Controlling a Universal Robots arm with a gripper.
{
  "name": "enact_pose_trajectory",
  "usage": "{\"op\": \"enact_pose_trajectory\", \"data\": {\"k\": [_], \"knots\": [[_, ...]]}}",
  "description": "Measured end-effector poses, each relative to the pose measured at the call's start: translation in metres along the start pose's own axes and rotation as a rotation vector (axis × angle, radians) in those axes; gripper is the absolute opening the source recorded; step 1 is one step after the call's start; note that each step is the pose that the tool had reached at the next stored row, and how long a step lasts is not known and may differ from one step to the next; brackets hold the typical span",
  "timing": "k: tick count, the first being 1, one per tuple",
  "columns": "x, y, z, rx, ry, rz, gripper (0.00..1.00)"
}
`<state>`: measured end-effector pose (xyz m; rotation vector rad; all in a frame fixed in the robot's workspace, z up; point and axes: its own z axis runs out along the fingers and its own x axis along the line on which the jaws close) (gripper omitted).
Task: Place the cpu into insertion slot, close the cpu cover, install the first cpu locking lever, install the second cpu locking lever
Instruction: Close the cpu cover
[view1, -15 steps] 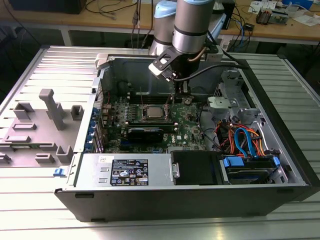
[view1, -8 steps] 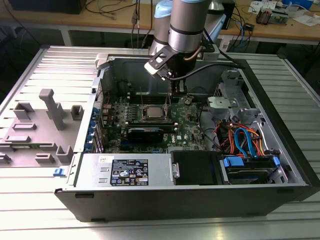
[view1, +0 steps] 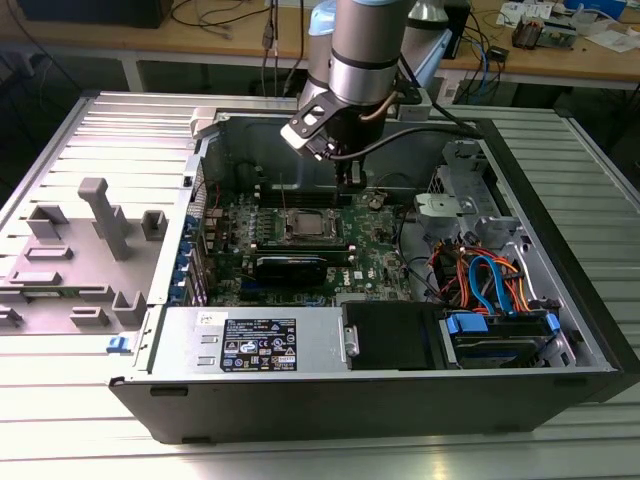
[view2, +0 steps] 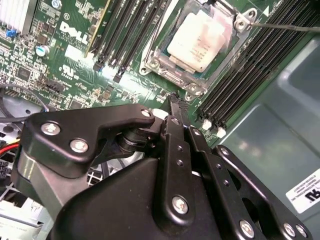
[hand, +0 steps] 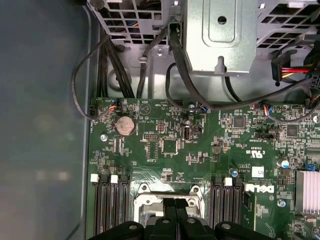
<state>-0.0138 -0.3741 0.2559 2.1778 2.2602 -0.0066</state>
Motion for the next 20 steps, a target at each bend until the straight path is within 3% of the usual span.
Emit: {"op": "enact_pose_trajectory", "data": {"k": [7, 9, 20], "knots": [[0.0002, -0.0056, 0.0013, -0.0001, 0.0, 0.0, 0.11], [0.0004, -0.01, 0.0042, -0.0001, 0.0, 0.0, 0.11], [0.0021, -0.054, 0.0249, 0.0, 0.0001, 0.0, 0.11]]}}
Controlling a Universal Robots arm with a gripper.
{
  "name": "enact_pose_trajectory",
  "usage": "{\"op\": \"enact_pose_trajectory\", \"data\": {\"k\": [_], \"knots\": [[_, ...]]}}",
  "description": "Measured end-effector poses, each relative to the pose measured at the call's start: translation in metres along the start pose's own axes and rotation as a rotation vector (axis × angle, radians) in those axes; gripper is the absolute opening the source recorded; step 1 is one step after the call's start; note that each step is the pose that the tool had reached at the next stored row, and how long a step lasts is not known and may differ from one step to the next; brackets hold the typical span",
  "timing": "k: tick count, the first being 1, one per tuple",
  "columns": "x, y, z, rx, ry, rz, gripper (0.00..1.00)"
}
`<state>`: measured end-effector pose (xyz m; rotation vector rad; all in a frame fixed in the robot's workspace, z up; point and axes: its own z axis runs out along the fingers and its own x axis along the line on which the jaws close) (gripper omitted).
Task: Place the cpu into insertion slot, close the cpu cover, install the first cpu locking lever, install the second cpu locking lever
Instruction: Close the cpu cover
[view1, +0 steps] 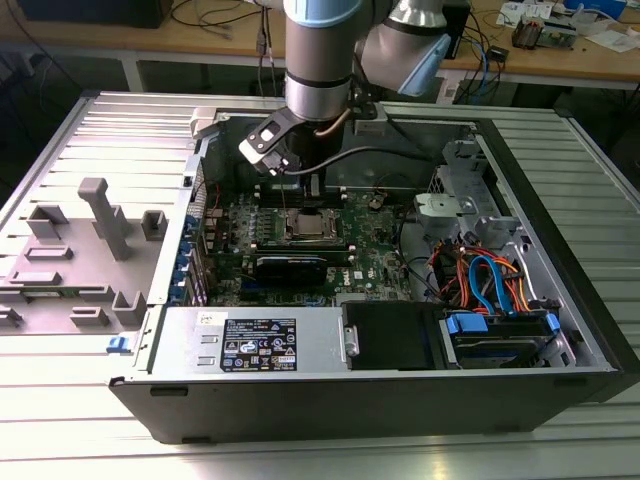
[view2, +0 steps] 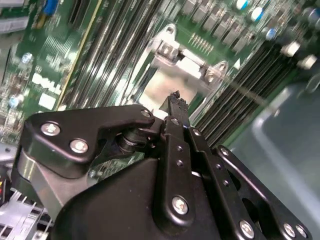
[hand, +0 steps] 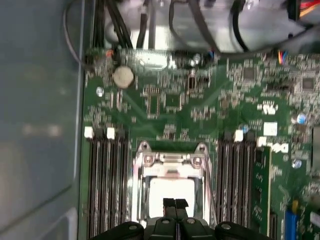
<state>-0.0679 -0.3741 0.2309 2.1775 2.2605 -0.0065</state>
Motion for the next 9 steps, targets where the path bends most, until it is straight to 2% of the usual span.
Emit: {"op": "enact_pose_trajectory", "data": {"k": [2, 3, 9], "knots": [[0.0003, -0.0058, 0.0032, -0.0001, 0.0, 0.0, 0.11], [0.0004, -0.009, 0.0068, -0.0001, 0.0, -0.001, 0.11], [0.0006, -0.0133, 0.0155, 0.0, -0.0001, -0.002, 0.11]]}}
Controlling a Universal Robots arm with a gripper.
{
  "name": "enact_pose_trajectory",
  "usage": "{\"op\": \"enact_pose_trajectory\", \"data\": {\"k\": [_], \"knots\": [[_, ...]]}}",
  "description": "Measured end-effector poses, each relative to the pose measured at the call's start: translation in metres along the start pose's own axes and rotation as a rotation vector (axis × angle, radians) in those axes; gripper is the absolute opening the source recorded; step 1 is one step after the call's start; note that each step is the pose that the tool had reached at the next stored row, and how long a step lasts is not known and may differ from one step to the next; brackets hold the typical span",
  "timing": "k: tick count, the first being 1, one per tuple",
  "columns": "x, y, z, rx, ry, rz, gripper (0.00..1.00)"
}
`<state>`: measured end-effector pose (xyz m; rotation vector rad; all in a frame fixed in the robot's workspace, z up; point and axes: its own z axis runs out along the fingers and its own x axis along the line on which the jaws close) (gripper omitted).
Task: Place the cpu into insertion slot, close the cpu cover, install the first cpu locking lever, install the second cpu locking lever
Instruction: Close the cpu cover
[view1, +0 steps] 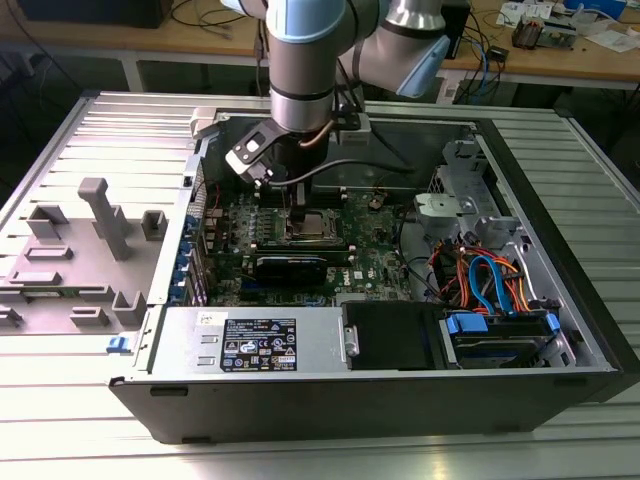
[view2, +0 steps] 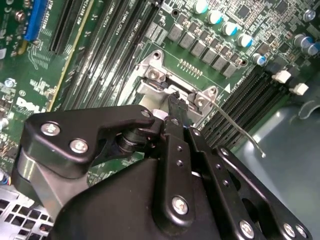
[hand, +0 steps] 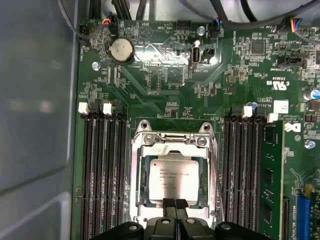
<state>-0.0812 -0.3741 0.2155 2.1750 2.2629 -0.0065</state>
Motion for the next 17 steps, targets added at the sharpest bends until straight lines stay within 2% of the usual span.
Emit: {"op": "enact_pose_trajectory", "data": {"k": [6, 12, 17], "knots": [[0.0001, -0.0015, 0.0078, 0.0001, -0.0001, -0.001, 0.11], [0.0002, -0.003, 0.0032, -0.0002, 0.0002, 0.0, 0.11], [0.0002, -0.0051, 0.008, 0.0, -0.0001, 0.0, 0.11]]}}
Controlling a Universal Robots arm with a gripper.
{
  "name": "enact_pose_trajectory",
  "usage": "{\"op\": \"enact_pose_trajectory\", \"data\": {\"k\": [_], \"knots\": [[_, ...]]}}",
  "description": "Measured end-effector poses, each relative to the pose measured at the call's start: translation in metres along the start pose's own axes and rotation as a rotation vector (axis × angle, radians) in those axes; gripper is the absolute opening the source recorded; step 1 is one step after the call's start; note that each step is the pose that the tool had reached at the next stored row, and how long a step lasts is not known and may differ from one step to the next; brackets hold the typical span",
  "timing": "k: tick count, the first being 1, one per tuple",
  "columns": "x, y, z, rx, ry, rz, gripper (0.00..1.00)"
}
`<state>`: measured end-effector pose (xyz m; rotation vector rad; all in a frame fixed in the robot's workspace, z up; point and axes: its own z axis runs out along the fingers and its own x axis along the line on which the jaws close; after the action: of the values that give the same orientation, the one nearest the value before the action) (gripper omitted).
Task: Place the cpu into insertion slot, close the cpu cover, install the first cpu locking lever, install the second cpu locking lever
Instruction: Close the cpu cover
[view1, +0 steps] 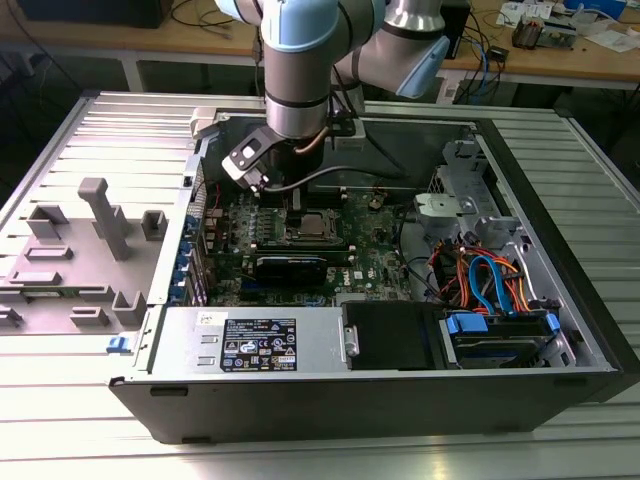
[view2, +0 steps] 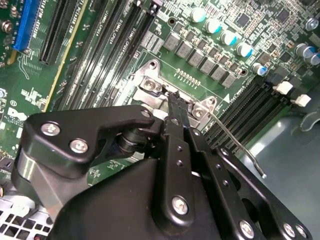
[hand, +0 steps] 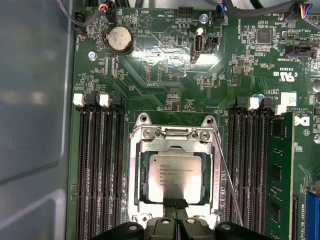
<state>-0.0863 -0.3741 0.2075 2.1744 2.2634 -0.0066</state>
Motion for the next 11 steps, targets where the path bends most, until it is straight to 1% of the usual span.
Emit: {"op": "enact_pose_trajectory", "data": {"k": [4, 6, 8, 10, 11], "knots": [[0.0, -0.0003, 0.0011, 0.0002, -0.0003, 0.0, 0.11], [0.0001, -0.0002, 0.0, -0.0003, 0.0005, 0.0, 0.11], [0.0, -0.0002, -0.0031, 0.0, 0.0, 0.0, 0.11], [0.0, 0.0, -0.003, -0.0002, 0.0003, 0.0, 0.11], [0.0, 0.0019, -0.003, 0.0, 0.0001, 0.0, 0.11]]}}
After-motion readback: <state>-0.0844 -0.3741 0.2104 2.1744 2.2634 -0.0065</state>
